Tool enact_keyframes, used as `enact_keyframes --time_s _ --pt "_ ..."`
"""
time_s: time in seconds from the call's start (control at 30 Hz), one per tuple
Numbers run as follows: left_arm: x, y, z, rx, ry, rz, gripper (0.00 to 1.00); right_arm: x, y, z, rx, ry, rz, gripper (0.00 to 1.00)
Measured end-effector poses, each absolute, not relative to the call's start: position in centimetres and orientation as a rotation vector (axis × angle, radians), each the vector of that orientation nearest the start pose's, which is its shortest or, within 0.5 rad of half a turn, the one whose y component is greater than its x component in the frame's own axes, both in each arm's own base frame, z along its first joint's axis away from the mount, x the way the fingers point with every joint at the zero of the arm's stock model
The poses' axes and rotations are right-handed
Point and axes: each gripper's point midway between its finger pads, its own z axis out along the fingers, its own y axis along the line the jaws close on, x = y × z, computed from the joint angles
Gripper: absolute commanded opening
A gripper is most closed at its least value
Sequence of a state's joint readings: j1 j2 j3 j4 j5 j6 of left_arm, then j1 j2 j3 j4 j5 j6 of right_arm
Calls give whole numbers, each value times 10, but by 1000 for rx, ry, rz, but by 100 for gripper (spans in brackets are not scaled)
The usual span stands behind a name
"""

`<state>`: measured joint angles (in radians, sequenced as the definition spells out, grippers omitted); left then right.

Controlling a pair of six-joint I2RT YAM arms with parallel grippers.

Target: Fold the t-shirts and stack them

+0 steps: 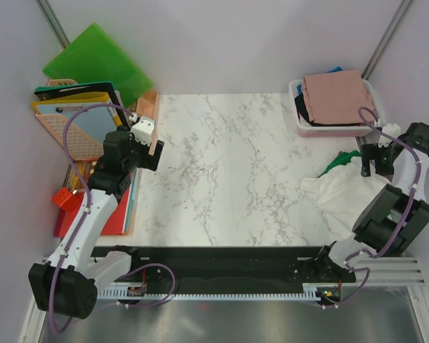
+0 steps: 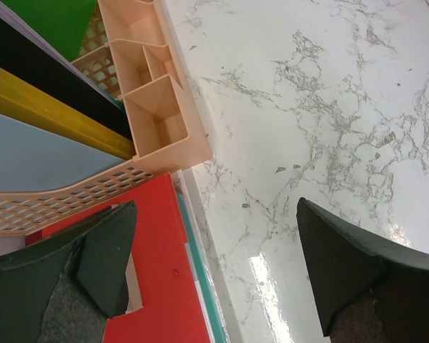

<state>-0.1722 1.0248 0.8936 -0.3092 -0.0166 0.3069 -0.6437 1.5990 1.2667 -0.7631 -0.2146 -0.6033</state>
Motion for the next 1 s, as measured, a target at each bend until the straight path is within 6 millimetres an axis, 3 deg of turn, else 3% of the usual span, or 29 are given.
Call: enact_keyframes --time_s 0.17,0.27,0.57,0.77,1.0 --pt "340 -43 224 468 1959 103 100 276 -185 189 -177 2483 -271 96" --pt "340 -43 224 468 1959 103 100 250 -166 206 -275 2455 -315 97" --pt "340 -43 224 468 1959 103 100 169 -118 152 -486 2660 -183 97" --pt "340 -43 224 468 1959 103 100 144 -112 129 -574 2744 -166 98" --pt "340 -43 224 468 1960 103 100 124 -125 94 -730 2838 -228 98"
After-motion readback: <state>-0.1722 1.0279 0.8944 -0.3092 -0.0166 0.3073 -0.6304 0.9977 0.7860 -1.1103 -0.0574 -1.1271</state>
